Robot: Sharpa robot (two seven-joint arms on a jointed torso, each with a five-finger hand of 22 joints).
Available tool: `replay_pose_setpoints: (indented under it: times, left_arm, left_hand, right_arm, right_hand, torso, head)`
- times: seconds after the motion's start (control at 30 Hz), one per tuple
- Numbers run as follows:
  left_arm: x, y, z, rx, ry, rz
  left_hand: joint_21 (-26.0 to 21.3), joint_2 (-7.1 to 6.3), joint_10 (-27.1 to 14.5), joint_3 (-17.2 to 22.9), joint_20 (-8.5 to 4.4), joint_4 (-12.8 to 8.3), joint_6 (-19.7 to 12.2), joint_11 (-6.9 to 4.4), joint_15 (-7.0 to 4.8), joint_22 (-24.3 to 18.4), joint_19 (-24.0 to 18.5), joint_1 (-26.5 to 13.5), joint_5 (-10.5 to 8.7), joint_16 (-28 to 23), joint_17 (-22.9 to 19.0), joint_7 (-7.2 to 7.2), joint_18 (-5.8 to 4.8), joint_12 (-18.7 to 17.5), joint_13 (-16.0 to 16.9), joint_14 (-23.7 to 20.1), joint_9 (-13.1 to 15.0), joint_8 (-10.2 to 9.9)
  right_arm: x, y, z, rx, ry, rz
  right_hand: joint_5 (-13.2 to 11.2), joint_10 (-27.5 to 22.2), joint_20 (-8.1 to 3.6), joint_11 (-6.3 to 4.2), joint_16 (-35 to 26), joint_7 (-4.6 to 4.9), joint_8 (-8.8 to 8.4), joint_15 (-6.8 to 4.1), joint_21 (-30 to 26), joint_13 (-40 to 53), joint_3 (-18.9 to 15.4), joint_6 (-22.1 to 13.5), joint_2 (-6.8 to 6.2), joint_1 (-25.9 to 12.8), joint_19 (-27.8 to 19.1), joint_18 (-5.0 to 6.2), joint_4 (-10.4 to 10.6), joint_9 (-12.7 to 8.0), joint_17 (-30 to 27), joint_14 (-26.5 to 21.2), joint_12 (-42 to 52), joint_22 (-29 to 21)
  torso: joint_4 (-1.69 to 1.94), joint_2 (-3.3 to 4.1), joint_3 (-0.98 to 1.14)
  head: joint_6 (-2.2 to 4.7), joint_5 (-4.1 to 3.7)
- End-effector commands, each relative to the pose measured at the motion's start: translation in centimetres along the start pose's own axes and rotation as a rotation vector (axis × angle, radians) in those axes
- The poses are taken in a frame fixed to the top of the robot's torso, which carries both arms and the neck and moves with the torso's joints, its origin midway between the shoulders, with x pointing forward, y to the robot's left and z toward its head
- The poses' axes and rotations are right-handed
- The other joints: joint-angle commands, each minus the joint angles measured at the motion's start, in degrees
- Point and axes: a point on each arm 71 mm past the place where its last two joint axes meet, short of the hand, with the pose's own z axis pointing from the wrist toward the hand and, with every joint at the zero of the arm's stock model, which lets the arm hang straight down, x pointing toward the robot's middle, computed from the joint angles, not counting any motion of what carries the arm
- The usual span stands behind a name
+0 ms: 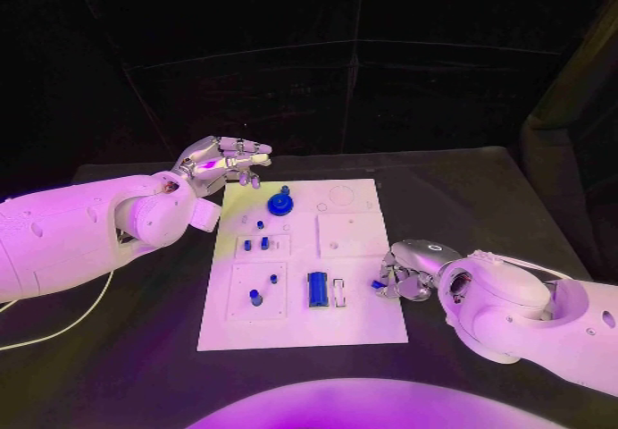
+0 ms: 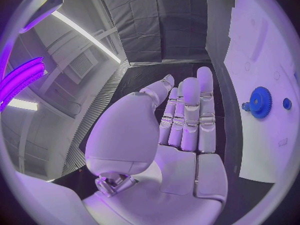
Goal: Assemble the parts on the task board
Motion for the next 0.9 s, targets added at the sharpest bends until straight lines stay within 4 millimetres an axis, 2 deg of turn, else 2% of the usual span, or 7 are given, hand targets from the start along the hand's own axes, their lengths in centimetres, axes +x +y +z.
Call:
replay_pose_setpoints:
  times: [0.03,0.2,0.4,0.47,0.6,0.8,0.9]
  left_arm:
    - [0.1,-0.1,0.1,0.008,0.012,-0.008]
    - [0.1,-0.1,0.1,0.007,0.012,-0.007]
    - [0.2,-0.1,0.1,0.006,0.013,-0.008]
    - [0.2,-0.1,0.1,0.006,0.014,-0.008]
    - [0.2,-0.1,0.1,0.006,0.014,-0.008]
    - [0.4,-0.1,0.1,0.006,0.017,-0.009]
    - [0.4,-0.1,0.1,0.006,0.017,-0.009]
  left_hand:
    - [-0.28,0.68,-0.35,-0.35,0.12,-0.04,-0.13,0.03,-0.14,-0.08,0.13,0.0,0.16,-0.14,-0.05,0.03,0.32,0.35,-0.08,-0.37,-0.01,0.05]
    - [-0.28,0.68,-0.35,-0.35,0.12,-0.04,-0.13,0.03,-0.14,-0.08,0.13,0.0,0.16,-0.14,-0.05,0.03,0.32,0.35,-0.08,-0.37,-0.01,0.05]
    - [-0.28,0.68,-0.35,-0.35,0.12,-0.04,-0.13,0.03,-0.14,-0.08,0.13,0.0,0.16,-0.14,-0.05,0.03,0.32,0.35,-0.08,-0.37,-0.01,0.05]
    - [-0.28,0.68,-0.35,-0.35,0.12,-0.04,-0.13,0.03,-0.14,-0.08,0.13,0.0,0.16,-0.14,-0.05,0.03,0.32,0.35,-0.08,-0.37,-0.01,0.05]
    - [-0.28,0.68,-0.35,-0.35,0.12,-0.04,-0.13,0.03,-0.14,-0.08,0.13,0.0,0.16,-0.14,-0.05,0.03,0.32,0.35,-0.08,-0.37,-0.01,0.05]
    - [-0.28,0.68,-0.35,-0.35,0.12,-0.04,-0.13,0.03,-0.14,-0.08,0.13,0.0,0.16,-0.14,-0.05,0.03,0.32,0.35,-0.08,-0.37,-0.01,0.05]
    - [-0.28,0.68,-0.35,-0.35,0.12,-0.04,-0.13,0.03,-0.14,-0.08,0.13,0.0,0.16,-0.14,-0.05,0.03,0.32,0.35,-0.08,-0.37,-0.01,0.05]
  right_arm:
    - [0.3,-0.2,-0.2,0.026,0.017,0.21]
    - [0.2,0.0,-0.5,0.021,0.007,0.311]
    - [0.2,0.6,-0.4,0.009,-0.001,0.372]
    - [0.3,0.8,-0.3,0.01,0.008,0.379]
    - [0.5,1.1,0.1,0.019,0.031,0.388]
    - [0.9,1.9,0.8,0.025,0.062,0.397]
    - [1.1,2.4,1.0,0.022,0.075,0.4]
  right_hand:
    - [0.33,0.22,-0.22,0.06,-0.14,-0.13,-0.12,-0.08,-0.16,0.05,1.05,0.5,0.92,1.07,0.29,-0.53,0.13,0.43,4.83,4.08,0.0,0.24]
    - [0.38,0.4,-0.19,0.12,-0.09,-0.05,-0.71,-0.03,-0.17,0.25,3.28,0.81,-0.64,-0.23,0.27,-0.52,0.74,0.27,4.97,4.1,0.18,0.23]
    - [0.94,0.73,-0.17,0.14,-0.04,-0.05,-1.03,0.0,-0.14,0.6,4.42,1.26,-2.15,-1.85,0.31,-0.53,1.47,0.25,5.08,4.13,0.6,0.33]
    - [1.38,0.79,-0.17,0.12,-0.07,-0.09,-1.07,-0.01,-0.12,0.66,4.76,1.45,-2.44,-2.18,0.32,-0.53,1.61,0.27,5.03,4.13,0.66,0.36]
    - [1.72,0.98,-0.17,0.04,-0.05,-0.22,-1.02,-0.09,-0.07,0.77,5.14,1.93,-2.91,-3.11,0.37,-0.56,2.09,0.38,5.08,4.14,0.8,0.47]
    - [2.62,2.28,-0.38,-0.47,0.14,-0.88,-0.58,-0.43,0.04,1.97,5.37,3.53,-3.49,-5.69,0.52,-0.59,3.68,0.79,5.46,4.23,2.32,0.68]
    - [2.55,2.61,-0.51,-0.61,0.21,-1.07,-0.47,-0.56,0.04,2.31,5.44,3.97,-3.52,-6.43,0.55,-0.58,4.19,0.93,5.59,4.26,2.7,0.69]
  torso:
    - [0.0,0.02,-0.05]
    - [-0.05,0.03,-0.05]
    - [-0.07,0.06,-0.07]
    - [-0.03,0.04,-0.06]
    - [-0.07,0.06,-0.04]
    - [0.0,0.09,-0.04]
    - [-0.11,0.08,0.02]
  head:
    - [0.01,0.17]
    - [-0.04,0.43]
    - [-0.13,0.48]
    - [-0.09,0.28]
    - [-0.18,0.36]
    - [-0.18,0.11]
    - [-0.29,0.4]
